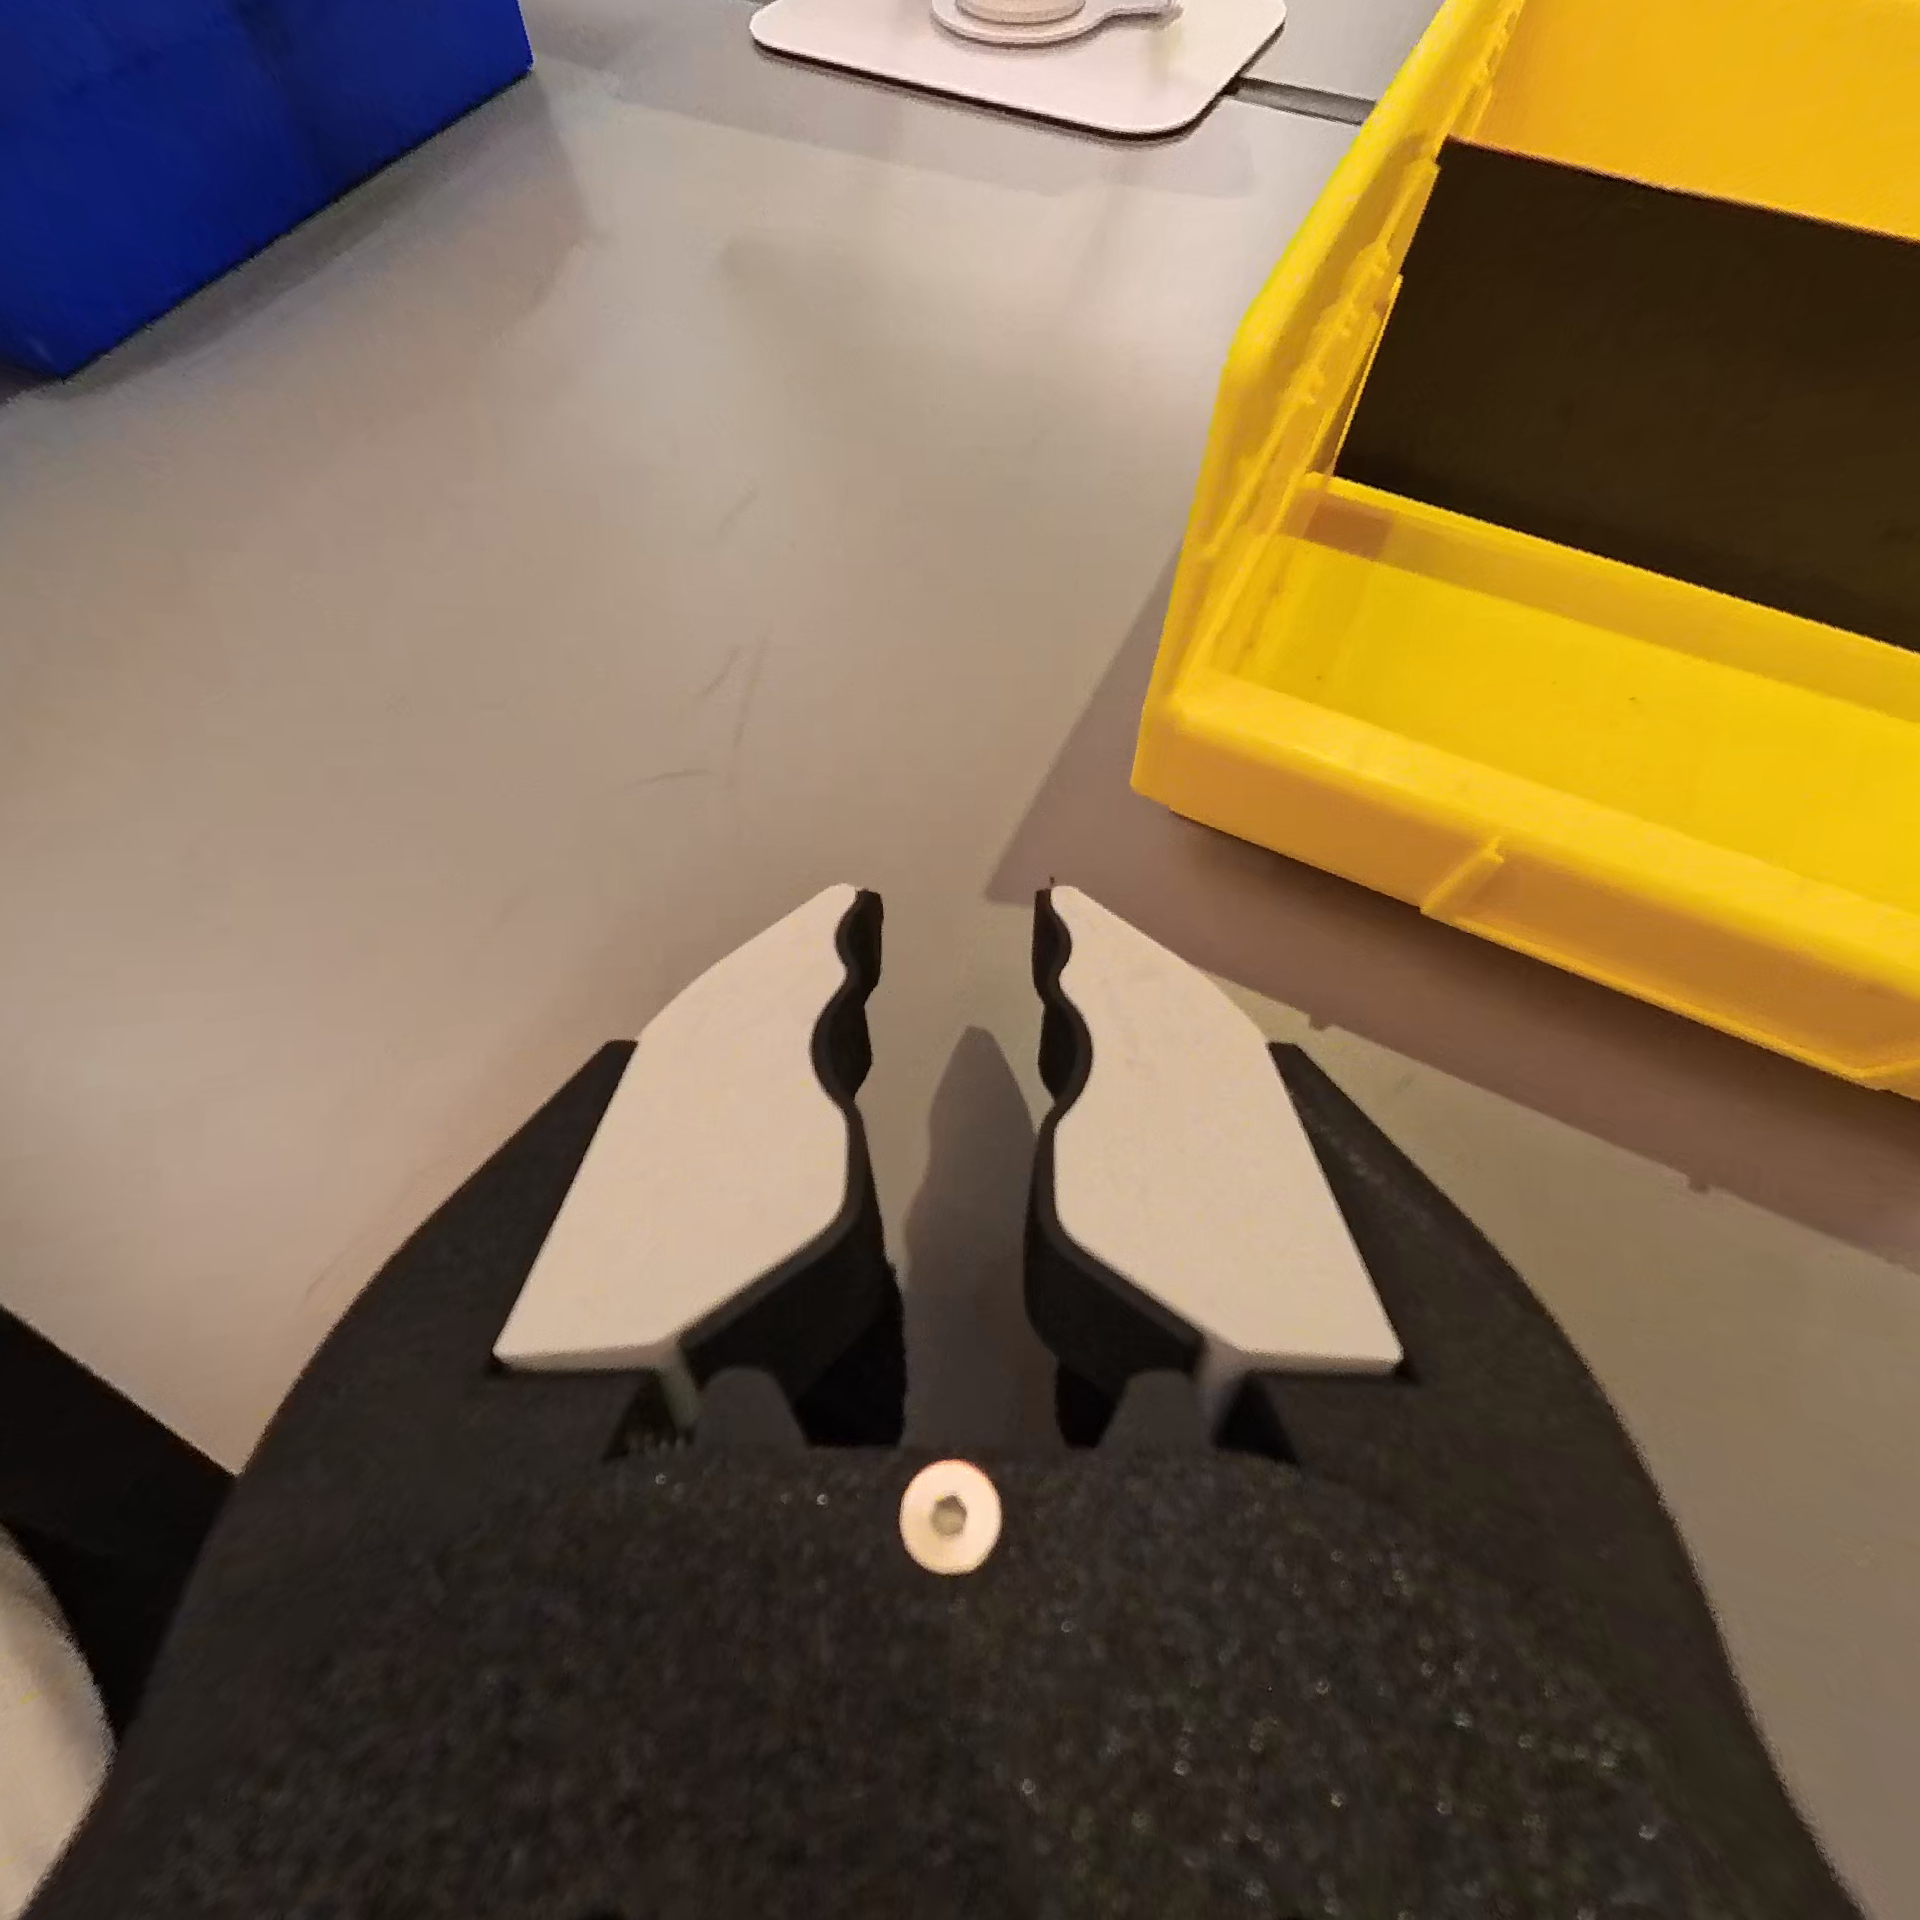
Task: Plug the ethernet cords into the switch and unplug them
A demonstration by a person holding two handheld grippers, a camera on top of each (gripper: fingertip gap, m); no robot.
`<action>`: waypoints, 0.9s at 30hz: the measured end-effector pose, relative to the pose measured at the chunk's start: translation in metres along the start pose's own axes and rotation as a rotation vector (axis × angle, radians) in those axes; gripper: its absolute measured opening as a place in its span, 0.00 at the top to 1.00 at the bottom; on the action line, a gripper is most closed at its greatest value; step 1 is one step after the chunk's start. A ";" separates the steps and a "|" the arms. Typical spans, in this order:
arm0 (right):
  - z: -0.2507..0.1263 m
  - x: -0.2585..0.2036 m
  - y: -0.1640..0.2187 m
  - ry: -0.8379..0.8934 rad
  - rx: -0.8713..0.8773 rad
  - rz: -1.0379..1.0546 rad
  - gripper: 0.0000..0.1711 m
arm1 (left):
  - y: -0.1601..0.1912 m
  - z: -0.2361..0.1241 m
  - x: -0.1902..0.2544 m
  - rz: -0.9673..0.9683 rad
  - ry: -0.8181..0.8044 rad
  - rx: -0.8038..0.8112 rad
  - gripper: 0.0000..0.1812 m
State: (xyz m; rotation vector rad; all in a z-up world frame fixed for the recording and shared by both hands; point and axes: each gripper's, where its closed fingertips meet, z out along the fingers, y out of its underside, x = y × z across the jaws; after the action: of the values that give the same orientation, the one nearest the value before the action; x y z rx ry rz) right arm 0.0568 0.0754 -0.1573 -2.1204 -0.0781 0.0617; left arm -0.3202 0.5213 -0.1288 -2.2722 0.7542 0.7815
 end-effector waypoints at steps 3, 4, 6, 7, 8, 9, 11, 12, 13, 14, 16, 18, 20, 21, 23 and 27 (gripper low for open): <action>0.000 0.000 0.000 0.002 -0.003 0.000 0.84 | -0.019 -0.036 -0.031 -0.044 -0.053 0.164 0.55; 0.000 0.000 0.000 0.005 -0.004 -0.004 0.84 | -0.025 -0.052 -0.042 -0.057 -0.061 0.218 0.55; 0.001 -0.001 0.001 0.010 -0.008 -0.014 0.84 | -0.042 -0.090 -0.061 -0.085 -0.029 0.346 0.55; 0.001 -0.001 0.001 0.012 -0.011 -0.019 0.84 | -0.049 -0.112 -0.070 -0.100 -0.015 0.402 0.55; 0.001 -0.001 0.001 0.015 -0.011 -0.023 0.84 | -0.058 -0.135 -0.080 -0.117 0.000 0.468 0.55; 0.001 -0.002 0.000 0.018 -0.009 -0.026 0.84 | -0.066 -0.159 -0.089 -0.123 0.016 0.534 0.55; 0.001 -0.003 -0.003 0.024 0.008 -0.031 0.84 | -0.081 -0.211 -0.104 -0.117 0.030 0.661 0.55; 0.000 -0.003 -0.005 0.026 0.020 -0.036 0.84 | -0.088 -0.238 -0.105 -0.104 0.065 0.734 0.55; -0.001 -0.004 -0.008 0.030 0.037 -0.042 0.84 | -0.094 -0.264 -0.104 -0.083 0.098 0.791 0.55; -0.003 -0.005 -0.012 0.032 0.061 -0.050 0.84 | -0.099 -0.289 -0.100 -0.057 0.137 0.843 0.55; -0.008 -0.010 -0.023 0.028 0.117 -0.067 0.84 | -0.104 -0.338 -0.079 0.007 0.268 0.948 0.55; -0.013 -0.015 -0.033 0.009 0.177 -0.073 0.84 | -0.104 -0.380 -0.047 0.081 0.451 1.020 0.55; -0.020 -0.017 -0.044 -0.002 0.236 -0.067 0.82 | -0.098 -0.410 -0.010 0.173 0.633 1.052 0.55; -0.024 -0.015 -0.049 0.003 0.265 -0.072 0.82 | -0.094 -0.419 0.009 0.213 0.720 1.050 0.55; -0.034 -0.006 -0.060 0.038 0.319 -0.095 0.81 | -0.084 -0.427 0.045 0.301 0.866 1.015 0.55; -0.061 0.017 -0.084 0.113 0.417 -0.145 0.80 | -0.054 -0.404 0.114 0.516 1.003 0.880 0.55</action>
State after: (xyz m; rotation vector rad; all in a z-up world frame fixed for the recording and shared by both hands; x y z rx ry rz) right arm 0.0753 0.0683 -0.0542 -1.6930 -0.1384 -0.1192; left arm -0.0737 0.2405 0.0705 -1.5169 1.7351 -0.5485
